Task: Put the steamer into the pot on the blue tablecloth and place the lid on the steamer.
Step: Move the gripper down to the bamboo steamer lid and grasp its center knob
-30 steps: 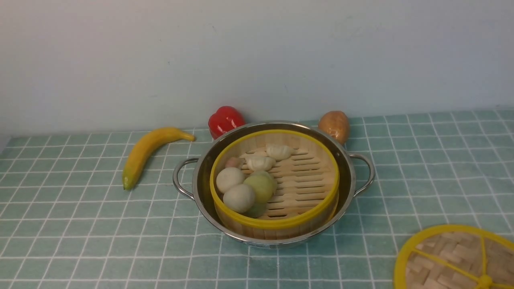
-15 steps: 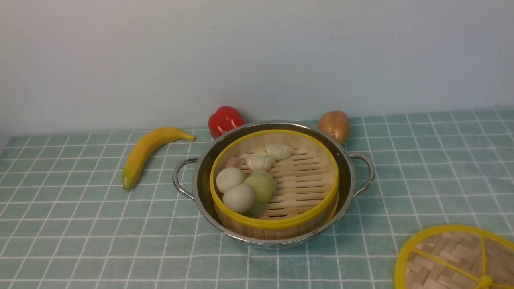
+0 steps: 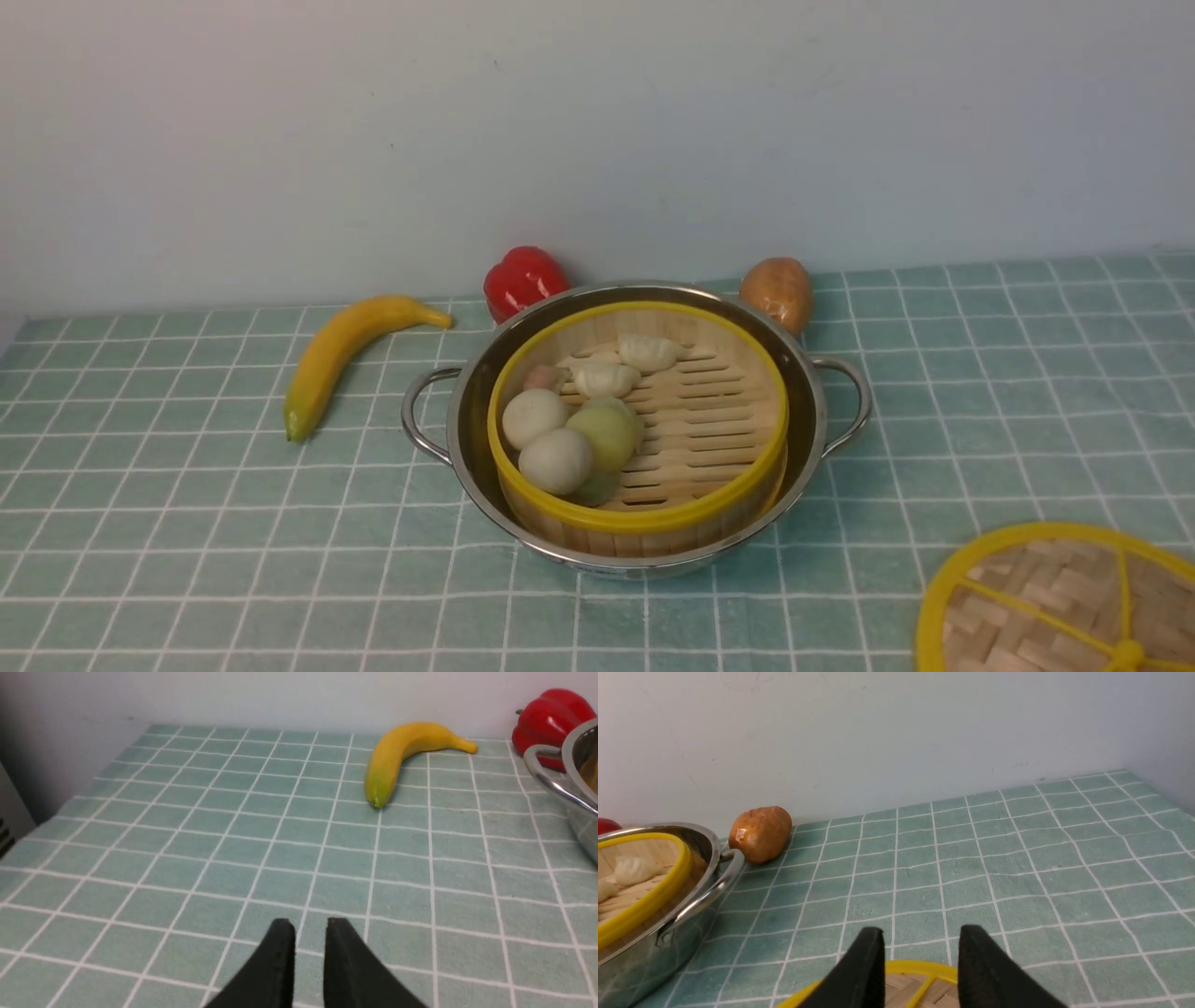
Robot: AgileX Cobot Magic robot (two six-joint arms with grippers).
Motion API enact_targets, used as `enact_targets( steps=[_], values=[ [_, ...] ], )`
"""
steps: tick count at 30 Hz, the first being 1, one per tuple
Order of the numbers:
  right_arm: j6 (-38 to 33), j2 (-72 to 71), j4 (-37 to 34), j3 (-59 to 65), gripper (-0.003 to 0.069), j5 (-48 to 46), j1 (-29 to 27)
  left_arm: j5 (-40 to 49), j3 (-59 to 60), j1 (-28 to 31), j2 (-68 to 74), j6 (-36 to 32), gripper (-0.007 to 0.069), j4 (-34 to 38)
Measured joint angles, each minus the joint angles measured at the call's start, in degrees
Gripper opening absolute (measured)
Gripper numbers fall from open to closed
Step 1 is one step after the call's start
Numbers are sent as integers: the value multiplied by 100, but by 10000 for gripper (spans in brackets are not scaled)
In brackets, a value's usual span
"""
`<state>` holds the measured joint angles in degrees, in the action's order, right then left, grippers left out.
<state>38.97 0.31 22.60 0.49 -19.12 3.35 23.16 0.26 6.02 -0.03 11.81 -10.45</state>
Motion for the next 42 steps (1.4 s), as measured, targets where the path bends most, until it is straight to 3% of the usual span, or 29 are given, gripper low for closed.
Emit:
enact_targets(
  steps=[42],
  values=[
    [-5,0,4,0,243,0,0,-371,16,0,82,110,148,215]
  ],
)
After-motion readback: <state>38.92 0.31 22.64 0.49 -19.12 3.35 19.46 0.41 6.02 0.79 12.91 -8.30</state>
